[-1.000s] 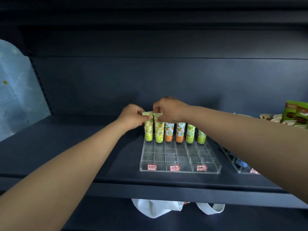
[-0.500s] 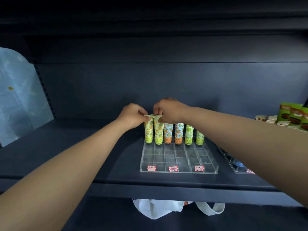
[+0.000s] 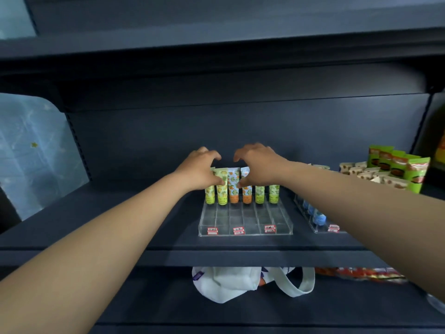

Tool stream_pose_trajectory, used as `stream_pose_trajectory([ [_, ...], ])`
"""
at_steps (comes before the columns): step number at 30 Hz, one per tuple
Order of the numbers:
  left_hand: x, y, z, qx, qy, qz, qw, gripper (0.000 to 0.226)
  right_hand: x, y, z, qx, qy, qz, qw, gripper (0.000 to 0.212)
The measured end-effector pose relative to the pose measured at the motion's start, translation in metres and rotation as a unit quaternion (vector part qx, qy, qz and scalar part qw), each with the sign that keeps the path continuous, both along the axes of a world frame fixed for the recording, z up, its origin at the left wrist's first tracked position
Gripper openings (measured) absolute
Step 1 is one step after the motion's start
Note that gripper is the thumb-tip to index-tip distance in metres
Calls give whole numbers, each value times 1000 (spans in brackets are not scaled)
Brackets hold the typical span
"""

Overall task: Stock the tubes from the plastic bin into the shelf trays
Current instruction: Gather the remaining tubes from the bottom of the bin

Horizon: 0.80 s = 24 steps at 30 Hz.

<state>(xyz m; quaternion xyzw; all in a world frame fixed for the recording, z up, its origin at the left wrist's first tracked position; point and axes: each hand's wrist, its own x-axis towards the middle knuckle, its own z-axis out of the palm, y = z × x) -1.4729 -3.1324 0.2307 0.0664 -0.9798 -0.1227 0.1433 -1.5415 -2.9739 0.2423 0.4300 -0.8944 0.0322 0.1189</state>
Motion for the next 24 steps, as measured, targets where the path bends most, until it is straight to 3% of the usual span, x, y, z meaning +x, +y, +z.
stream_pose_trajectory([
  [6,37,64,-17,-43,36,-56,997,76,35,65,-25,-37,36,1,999,77],
  [13,67,141,-82,-60,60,-126,988,74,71,159,-87,-46,43,23,998,78],
  [19,80,193,-164,-21,11,-162,987,71,90,221,-160,-9,-1,15,1000,69],
  [24,84,227,-246,13,-97,-178,979,71,95,256,-239,9,-76,-5,997,69],
])
